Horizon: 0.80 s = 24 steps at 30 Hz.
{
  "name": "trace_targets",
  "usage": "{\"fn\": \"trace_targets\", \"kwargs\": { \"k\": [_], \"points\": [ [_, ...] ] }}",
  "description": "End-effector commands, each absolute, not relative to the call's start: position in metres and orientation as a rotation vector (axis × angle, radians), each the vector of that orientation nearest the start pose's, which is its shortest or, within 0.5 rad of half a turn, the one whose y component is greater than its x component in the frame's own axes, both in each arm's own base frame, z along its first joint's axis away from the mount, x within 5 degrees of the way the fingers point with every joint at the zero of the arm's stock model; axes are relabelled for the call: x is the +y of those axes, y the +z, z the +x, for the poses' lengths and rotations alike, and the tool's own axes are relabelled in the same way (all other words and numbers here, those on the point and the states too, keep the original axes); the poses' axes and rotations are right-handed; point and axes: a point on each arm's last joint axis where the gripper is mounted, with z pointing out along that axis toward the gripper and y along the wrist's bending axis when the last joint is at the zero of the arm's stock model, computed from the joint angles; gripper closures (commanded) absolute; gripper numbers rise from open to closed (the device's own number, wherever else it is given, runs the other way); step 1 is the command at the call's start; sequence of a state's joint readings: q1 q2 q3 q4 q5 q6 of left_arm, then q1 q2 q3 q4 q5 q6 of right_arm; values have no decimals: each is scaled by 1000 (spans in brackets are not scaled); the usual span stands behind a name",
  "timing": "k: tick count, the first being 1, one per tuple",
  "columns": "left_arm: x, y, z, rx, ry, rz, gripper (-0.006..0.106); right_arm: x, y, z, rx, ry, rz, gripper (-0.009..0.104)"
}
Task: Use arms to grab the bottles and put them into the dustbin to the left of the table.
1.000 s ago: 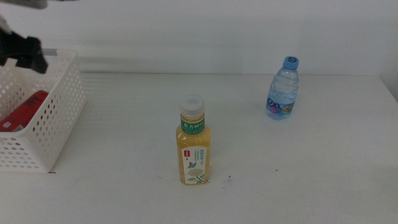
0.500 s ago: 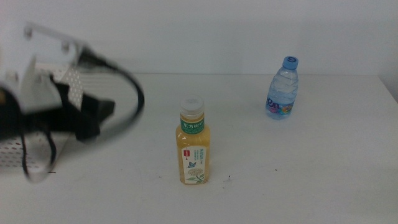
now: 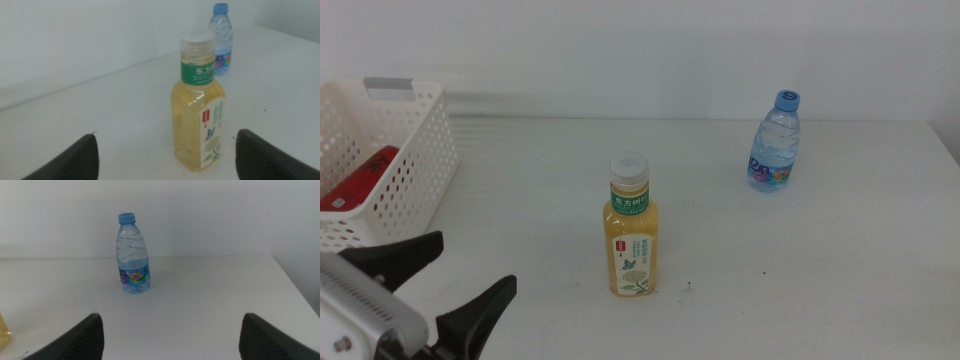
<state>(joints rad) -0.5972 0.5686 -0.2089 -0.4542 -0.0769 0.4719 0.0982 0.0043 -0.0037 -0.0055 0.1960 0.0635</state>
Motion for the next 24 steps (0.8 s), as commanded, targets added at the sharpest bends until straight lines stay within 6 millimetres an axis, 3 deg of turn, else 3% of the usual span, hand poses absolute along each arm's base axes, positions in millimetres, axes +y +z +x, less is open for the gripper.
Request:
{"fn": "trace_targets", "kwargs": {
  "k": [1,7,11,24],
  "points": [
    [-63,241,97,1694,-405,503,7,5,197,56,1667,107,-44,6],
    [-64,240,97,1700,-407,509,7,5,197,56,1667,107,-44,6],
    [-66,226,100,1744,-417,487,7,5,197,56,1667,107,-44,6],
    [-96,205,126,1774,-439,496,7,5,197,56,1667,107,-44,6]
  ]
}}
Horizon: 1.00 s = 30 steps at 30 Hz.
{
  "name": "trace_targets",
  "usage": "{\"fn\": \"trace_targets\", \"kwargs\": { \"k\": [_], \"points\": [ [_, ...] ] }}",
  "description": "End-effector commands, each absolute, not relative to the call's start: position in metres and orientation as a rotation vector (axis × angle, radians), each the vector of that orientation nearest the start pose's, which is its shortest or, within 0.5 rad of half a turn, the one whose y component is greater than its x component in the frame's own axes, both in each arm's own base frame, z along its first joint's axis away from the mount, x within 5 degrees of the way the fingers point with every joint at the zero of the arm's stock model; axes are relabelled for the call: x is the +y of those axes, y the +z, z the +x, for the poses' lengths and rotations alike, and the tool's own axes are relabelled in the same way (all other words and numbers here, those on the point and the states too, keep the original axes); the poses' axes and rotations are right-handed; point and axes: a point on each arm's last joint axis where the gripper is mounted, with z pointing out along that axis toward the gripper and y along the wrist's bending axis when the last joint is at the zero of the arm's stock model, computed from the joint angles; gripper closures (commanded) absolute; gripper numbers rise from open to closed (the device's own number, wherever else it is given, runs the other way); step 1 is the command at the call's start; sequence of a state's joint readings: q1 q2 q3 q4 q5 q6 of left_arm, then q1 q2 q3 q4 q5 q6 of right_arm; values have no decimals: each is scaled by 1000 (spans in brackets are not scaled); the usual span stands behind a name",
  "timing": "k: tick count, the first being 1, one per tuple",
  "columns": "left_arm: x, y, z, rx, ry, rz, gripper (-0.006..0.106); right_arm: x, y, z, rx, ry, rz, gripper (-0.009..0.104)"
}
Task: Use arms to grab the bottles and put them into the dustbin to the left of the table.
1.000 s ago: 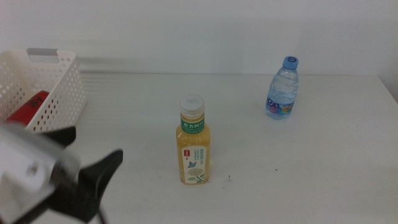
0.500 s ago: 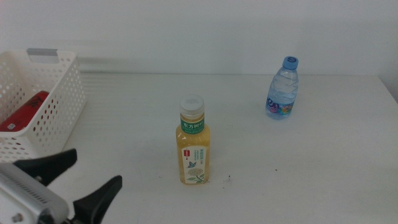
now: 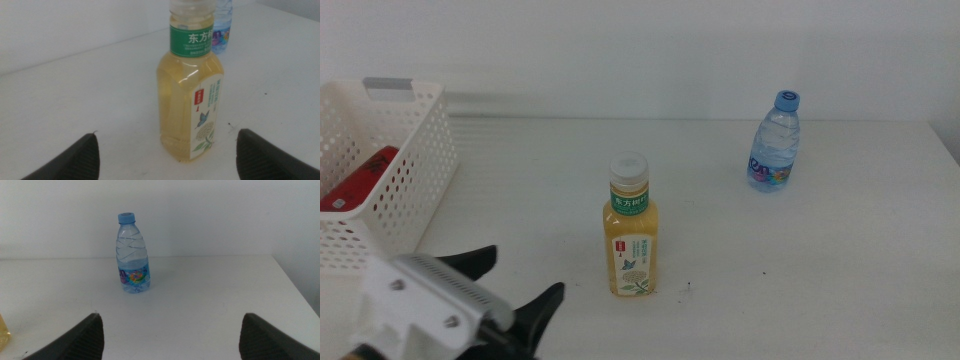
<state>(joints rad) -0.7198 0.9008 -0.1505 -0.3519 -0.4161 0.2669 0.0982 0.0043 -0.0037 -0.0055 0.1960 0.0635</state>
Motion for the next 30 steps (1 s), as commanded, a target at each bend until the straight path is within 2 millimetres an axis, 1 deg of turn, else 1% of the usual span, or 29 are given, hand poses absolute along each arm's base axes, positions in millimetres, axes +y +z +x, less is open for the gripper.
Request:
{"fn": "trace_targets", "kwargs": {
  "k": [1,6,12,16,19,24,30],
  "points": [
    [-100,203,129,1768,-447,496,7,5,197,56,1667,107,-44,6],
    [-114,185,142,1780,-484,486,7,5,197,56,1667,107,-44,6],
    [-124,168,154,1772,-491,463,7,5,197,56,1667,107,-44,6],
    [-136,157,167,1814,-502,443,7,5,197,56,1667,107,-44,6],
    [-146,152,177,1825,-519,446,7,5,197,56,1667,107,-44,6],
    [-160,148,192,1824,-524,451,7,5,197,56,1667,107,-44,6],
    [-171,147,203,1821,-526,450,7,5,197,56,1667,107,-44,6]
  ]
}}
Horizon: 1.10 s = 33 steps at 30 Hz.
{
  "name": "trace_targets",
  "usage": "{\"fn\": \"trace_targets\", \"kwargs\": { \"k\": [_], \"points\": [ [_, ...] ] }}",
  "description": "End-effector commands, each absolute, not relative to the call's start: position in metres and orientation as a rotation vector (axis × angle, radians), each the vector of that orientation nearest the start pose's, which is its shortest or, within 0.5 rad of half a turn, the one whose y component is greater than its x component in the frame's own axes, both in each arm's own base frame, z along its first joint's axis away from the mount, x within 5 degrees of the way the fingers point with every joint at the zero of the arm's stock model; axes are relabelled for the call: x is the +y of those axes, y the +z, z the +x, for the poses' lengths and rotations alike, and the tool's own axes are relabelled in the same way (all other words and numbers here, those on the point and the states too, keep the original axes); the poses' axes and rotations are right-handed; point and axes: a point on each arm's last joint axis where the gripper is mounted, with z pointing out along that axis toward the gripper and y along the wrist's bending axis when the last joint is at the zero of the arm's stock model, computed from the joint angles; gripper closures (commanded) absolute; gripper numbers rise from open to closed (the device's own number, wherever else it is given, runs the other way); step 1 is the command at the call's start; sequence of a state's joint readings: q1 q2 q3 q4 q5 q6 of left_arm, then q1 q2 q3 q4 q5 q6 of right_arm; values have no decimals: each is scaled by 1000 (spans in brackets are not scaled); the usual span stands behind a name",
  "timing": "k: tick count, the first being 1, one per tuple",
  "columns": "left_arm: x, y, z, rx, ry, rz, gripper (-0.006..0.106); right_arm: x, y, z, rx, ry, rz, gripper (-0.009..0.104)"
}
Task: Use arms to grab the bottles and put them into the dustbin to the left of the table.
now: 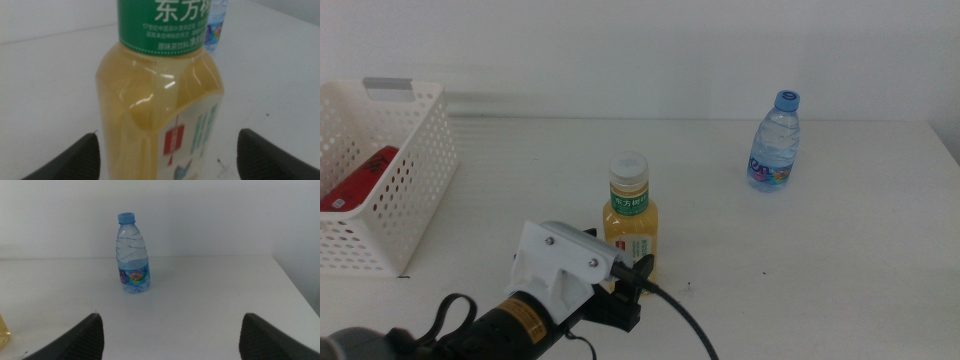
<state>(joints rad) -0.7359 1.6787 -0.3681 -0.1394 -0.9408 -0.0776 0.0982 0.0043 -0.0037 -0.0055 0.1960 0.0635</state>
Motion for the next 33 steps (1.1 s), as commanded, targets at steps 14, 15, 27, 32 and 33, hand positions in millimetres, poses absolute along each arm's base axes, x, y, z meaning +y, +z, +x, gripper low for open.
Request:
{"fn": "trace_targets", "kwargs": {
  "k": [14,15,27,32,33],
  "points": [
    [-193,134,228,1832,-541,431,7,5,197,56,1667,107,-44,6],
    [-195,133,229,1833,-540,432,7,5,197,56,1667,107,-44,6],
    [-211,116,250,1838,-524,406,7,5,197,56,1667,107,-44,6],
    [-212,110,254,1792,-523,385,9,5,197,56,1667,107,-44,6],
    [-212,108,254,1793,-521,386,11,5,197,56,1667,107,-44,6]
  ]
}}
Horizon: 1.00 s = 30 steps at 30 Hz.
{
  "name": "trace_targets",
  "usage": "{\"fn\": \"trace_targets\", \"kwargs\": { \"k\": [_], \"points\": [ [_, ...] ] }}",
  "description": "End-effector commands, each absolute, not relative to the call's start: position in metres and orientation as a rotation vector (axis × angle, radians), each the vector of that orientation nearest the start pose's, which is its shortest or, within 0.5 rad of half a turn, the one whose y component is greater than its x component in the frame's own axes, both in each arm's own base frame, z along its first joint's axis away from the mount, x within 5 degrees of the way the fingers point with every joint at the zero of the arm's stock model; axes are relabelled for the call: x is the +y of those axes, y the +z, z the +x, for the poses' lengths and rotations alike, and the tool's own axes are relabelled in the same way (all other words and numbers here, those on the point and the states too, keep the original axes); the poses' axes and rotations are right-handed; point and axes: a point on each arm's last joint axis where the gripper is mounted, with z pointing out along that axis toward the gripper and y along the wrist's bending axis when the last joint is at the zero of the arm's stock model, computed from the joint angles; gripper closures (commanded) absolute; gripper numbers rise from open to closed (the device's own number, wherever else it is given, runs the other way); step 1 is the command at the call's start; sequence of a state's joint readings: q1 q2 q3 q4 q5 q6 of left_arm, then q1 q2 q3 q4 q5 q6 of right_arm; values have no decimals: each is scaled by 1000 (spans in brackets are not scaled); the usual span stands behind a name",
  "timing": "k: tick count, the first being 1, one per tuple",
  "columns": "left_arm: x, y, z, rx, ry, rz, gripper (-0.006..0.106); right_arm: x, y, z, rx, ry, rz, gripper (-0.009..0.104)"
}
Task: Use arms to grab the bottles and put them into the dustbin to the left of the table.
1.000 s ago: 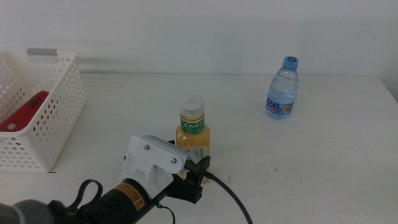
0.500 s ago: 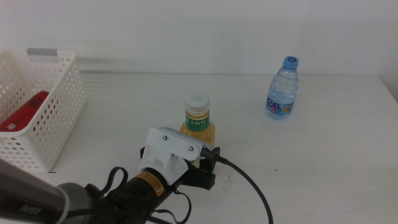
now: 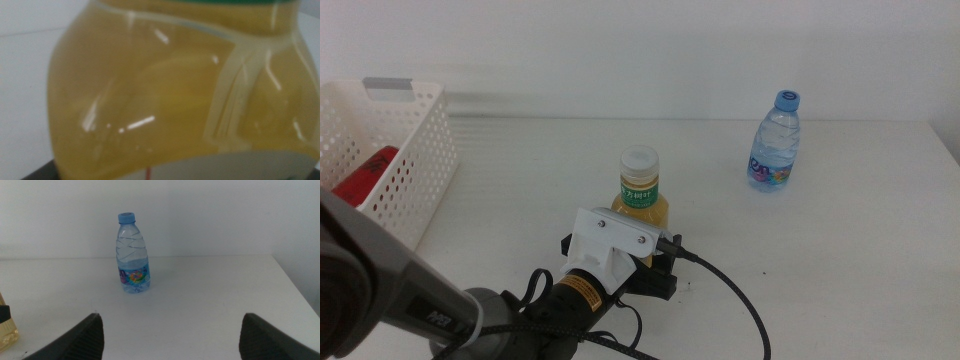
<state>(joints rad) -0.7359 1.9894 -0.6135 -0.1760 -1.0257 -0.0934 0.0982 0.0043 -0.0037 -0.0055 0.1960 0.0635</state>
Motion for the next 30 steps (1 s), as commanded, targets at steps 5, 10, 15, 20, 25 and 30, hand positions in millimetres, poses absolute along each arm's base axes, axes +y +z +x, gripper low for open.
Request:
{"fn": "trace_targets", "kwargs": {
  "k": [5,10,15,20,25,30],
  "points": [
    [-214,109,253,1757,-517,436,38,5,197,56,1667,107,-44,6],
    [-214,117,252,1713,-474,502,70,5,197,56,1667,107,-44,6],
    [-206,141,242,1699,-489,501,86,5,197,56,1667,107,-44,6],
    [-196,179,231,1758,-476,522,86,5,197,56,1667,107,-44,6],
    [-184,235,218,1736,-511,498,86,5,197,56,1667,107,-44,6],
    [-170,281,222,1857,-481,536,86,5,197,56,1667,107,-44,6]
  ]
}}
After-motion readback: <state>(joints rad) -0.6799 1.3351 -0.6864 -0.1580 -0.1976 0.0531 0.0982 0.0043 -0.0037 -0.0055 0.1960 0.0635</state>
